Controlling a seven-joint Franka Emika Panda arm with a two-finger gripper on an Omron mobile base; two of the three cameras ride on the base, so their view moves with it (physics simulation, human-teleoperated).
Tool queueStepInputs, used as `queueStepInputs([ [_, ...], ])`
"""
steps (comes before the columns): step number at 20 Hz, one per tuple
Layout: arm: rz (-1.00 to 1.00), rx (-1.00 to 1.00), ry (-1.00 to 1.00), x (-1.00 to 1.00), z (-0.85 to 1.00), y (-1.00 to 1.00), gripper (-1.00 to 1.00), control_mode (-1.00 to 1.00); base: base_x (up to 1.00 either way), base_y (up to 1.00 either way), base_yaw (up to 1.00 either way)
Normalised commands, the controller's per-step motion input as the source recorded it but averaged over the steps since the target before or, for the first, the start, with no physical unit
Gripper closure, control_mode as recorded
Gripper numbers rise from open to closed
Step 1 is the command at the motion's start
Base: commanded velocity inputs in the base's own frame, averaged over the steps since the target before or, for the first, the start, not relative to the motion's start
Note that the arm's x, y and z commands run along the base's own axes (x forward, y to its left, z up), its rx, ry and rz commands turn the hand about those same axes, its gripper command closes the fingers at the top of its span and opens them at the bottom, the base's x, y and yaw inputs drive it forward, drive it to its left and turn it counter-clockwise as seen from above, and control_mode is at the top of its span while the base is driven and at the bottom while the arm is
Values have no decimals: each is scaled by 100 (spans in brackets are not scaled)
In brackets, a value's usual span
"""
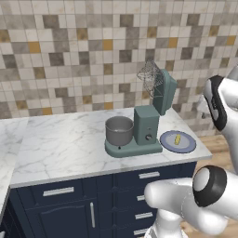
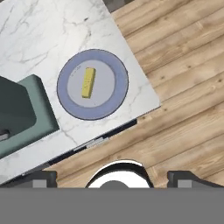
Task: Add butter and sugar cubes to the stand mixer bowl and then turn on the stand mixer to begin making frosting.
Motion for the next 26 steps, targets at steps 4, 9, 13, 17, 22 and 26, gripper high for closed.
queueStepInputs([
  [4, 8, 1, 10, 28, -81, 1, -100, -100, 0, 0, 0],
  [9, 5, 2, 5, 34, -76, 9, -100, -100, 0, 0, 0],
  [13, 4, 7, 0, 35, -56, 13, -100, -100, 0, 0, 0],
  [17, 7, 18, 0, 28, -42, 10, -100, -100, 0, 0, 0],
  [22, 4, 13, -9, 27, -24, 7, -100, -100, 0, 0, 0],
  [26, 0, 1, -13, 23, -10, 0, -100, -100, 0, 0, 0],
])
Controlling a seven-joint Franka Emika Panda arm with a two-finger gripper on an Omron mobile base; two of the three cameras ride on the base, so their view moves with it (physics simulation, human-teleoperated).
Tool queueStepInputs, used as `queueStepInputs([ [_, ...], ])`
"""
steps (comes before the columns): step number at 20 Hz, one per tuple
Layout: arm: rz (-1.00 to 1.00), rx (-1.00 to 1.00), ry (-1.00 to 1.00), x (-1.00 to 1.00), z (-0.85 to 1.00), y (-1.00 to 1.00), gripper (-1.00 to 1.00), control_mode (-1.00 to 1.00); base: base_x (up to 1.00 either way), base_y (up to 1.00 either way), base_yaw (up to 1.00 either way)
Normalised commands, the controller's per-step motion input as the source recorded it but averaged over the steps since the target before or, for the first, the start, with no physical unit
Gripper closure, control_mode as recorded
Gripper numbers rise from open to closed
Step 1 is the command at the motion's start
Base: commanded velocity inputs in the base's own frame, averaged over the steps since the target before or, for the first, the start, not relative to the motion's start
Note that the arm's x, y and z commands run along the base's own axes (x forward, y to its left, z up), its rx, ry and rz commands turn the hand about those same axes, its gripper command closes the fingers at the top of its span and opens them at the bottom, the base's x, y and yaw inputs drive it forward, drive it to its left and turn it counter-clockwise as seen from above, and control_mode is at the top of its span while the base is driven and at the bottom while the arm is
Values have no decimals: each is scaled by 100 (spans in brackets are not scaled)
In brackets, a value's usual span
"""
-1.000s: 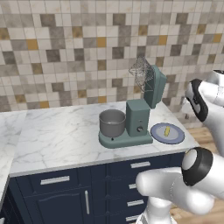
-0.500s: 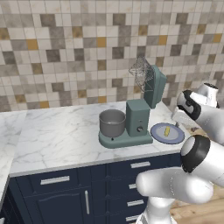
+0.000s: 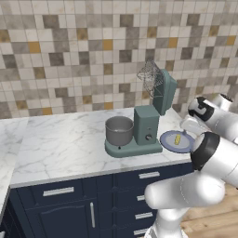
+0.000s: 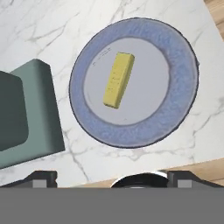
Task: Add butter and sugar cubes to the stand mixer bowl and then turn on the stand mixer to begin making frosting.
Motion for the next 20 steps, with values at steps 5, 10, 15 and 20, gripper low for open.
queueStepInputs([
  [5, 0, 0, -8, 20, -20, 0, -100, -100, 0, 0, 0],
  [10, 0, 0, 0, 27, -27, 1, -100, -100, 0, 0, 0],
  [15, 0, 0, 0, 35, -20, 5, -100, -100, 0, 0, 0],
  [20, 0, 0, 0, 36, -22, 0, -100, -100, 0, 0, 0],
])
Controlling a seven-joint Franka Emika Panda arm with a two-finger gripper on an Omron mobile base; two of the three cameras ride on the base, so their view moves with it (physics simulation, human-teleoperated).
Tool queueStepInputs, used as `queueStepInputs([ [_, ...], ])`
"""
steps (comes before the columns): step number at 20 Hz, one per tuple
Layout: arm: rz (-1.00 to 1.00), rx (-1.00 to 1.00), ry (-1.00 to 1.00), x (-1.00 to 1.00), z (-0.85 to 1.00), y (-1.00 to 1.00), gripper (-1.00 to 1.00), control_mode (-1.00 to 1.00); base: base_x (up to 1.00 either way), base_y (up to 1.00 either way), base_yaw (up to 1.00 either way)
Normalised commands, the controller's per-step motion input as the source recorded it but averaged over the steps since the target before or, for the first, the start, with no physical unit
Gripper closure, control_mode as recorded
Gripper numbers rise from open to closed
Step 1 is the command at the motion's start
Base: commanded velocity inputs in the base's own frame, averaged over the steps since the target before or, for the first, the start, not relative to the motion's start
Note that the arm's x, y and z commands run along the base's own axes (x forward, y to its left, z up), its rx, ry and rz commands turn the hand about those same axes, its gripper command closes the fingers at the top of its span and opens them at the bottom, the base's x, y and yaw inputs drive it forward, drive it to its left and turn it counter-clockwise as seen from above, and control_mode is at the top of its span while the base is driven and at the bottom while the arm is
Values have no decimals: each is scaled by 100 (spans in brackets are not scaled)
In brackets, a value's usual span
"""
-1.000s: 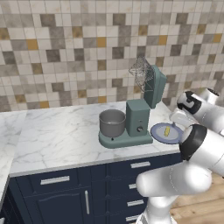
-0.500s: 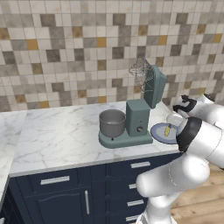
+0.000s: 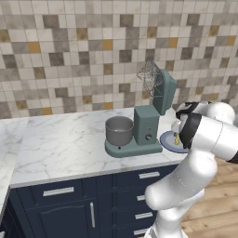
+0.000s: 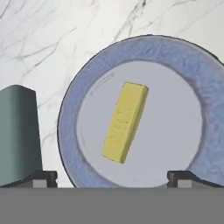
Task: Add butter and sugar cubes to the stand mixer bowl and then turn on the stand mixer to begin making frosting.
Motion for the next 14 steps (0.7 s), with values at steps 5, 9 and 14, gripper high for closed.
queueStepInputs([
  [5, 0, 0, 0, 33, -26, 0, -100, -100, 0, 0, 0],
  [9, 0, 0, 0, 29, -27, -2, -100, -100, 0, 0, 0],
  [14, 0, 0, 0, 12, -31, -8, -100, -100, 0, 0, 0],
])
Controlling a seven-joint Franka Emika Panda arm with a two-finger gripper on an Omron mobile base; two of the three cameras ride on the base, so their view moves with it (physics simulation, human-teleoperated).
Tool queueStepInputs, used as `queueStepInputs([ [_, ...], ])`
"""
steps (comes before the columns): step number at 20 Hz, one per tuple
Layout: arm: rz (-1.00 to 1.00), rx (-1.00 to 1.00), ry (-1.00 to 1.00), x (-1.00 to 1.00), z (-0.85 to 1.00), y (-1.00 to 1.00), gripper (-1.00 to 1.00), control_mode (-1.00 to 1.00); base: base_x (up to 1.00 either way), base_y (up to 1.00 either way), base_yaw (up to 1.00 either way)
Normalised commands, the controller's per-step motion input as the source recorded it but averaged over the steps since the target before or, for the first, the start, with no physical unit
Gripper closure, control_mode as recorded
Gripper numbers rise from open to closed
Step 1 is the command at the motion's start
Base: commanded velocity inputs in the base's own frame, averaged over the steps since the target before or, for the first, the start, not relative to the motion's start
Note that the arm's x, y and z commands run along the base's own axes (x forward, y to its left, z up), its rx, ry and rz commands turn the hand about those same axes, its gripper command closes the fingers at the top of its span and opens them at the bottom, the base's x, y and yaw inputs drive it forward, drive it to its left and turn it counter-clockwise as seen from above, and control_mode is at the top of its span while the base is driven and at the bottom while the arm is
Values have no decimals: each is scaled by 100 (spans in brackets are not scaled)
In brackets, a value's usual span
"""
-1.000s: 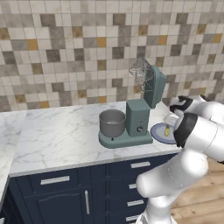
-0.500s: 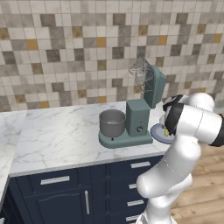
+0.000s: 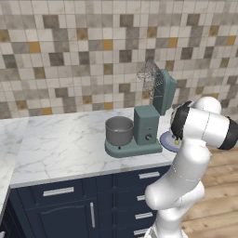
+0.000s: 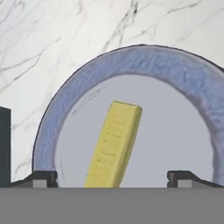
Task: Add butter and sugar cubes to the stand mixer bowl and then turn on the stand mixer to begin making frosting.
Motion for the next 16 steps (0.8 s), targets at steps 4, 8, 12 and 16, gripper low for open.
queueStepInputs([
  [4, 0, 0, 0, 5, -41, -10, -100, -100, 0, 0, 0],
  [8, 0, 0, 0, 17, -48, -1, -100, -100, 0, 0, 0],
  [12, 0, 0, 0, 19, -40, 0, -100, -100, 0, 0, 0],
  [16, 0, 0, 0, 10, -36, 7, -100, -100, 0, 0, 0],
])
